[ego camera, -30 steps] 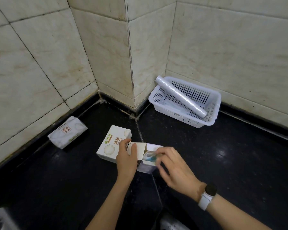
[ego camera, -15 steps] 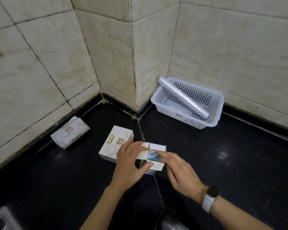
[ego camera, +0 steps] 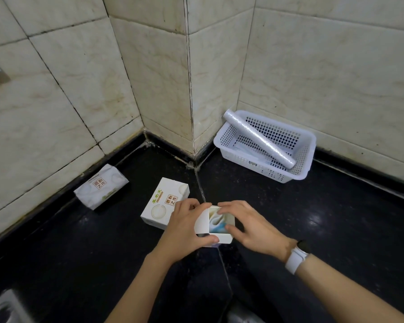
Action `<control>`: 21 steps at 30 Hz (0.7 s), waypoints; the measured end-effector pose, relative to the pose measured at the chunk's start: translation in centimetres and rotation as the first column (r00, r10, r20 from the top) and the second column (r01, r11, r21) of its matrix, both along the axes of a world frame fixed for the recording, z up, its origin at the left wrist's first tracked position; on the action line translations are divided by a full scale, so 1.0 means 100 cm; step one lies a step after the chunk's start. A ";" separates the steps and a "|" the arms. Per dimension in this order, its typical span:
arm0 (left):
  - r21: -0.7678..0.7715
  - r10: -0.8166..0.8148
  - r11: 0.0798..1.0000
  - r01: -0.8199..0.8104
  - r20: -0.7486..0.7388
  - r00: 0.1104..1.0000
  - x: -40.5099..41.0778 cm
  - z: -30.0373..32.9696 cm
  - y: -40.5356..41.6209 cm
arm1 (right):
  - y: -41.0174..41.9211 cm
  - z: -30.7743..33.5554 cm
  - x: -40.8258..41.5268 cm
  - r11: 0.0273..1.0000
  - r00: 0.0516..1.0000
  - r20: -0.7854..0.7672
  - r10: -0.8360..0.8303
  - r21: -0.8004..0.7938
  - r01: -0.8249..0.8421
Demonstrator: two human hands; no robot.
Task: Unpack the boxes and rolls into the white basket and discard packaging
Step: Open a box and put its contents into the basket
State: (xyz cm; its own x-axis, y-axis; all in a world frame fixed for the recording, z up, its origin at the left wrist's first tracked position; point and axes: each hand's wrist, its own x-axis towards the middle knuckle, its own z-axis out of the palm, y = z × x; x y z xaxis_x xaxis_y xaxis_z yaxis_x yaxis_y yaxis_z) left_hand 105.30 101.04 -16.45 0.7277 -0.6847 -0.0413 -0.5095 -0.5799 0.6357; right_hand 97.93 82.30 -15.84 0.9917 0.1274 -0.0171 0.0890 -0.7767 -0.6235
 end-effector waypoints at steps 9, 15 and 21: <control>0.005 0.047 0.999 -0.047 -0.064 0.997 0.002 0.003 -0.002 | 0.012 0.029 0.035 0.764 0.973 -0.098 0.208 -0.605 -0.224; 0.021 0.056 0.998 -0.056 -0.031 0.998 0.002 0.004 -0.006 | -0.001 0.017 0.033 0.861 0.970 0.046 0.238 -0.472 -0.189; 0.184 0.020 0.983 -0.024 0.023 1.000 0.022 0.012 -0.038 | -0.044 0.044 0.029 0.963 0.960 0.116 -0.254 0.127 0.239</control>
